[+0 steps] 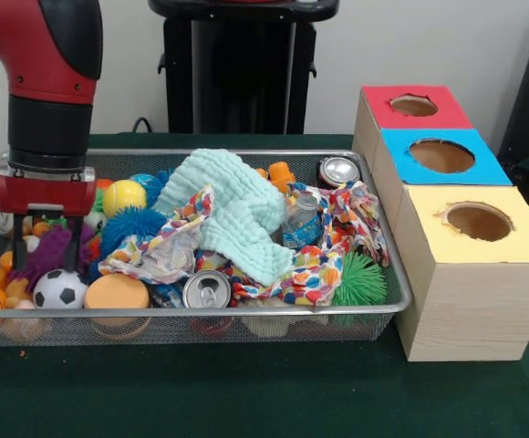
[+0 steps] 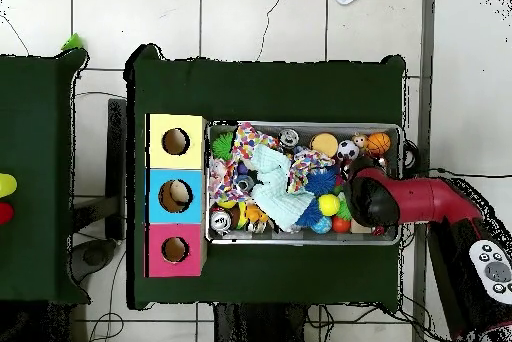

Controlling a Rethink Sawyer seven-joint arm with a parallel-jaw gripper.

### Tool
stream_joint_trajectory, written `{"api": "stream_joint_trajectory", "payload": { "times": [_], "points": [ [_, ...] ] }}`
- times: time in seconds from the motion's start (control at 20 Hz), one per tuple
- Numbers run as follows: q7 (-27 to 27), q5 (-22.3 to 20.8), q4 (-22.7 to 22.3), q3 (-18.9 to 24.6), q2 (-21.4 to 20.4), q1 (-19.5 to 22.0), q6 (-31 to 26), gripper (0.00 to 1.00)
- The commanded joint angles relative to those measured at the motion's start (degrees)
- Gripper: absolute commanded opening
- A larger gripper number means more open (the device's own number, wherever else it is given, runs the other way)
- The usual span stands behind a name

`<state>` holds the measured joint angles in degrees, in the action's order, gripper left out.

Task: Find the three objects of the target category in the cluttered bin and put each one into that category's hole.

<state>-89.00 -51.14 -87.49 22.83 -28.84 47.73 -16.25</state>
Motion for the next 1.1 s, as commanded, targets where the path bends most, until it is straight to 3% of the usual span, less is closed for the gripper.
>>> {"api": "stream_joint_trajectory", "payload": {
  "times": [0.05,0.55,1.1],
  "points": [
    [5.35,-5.72,3.30,-0.54,1.67,-1.00,-0.63,1.00],
    [2.16,-8.06,4.76,-2.62,3.17,-2.47,2.77,1.00],
    [9.94,-4.41,4.43,3.81,0.42,1.74,-3.32,1.00]
  ]
}}
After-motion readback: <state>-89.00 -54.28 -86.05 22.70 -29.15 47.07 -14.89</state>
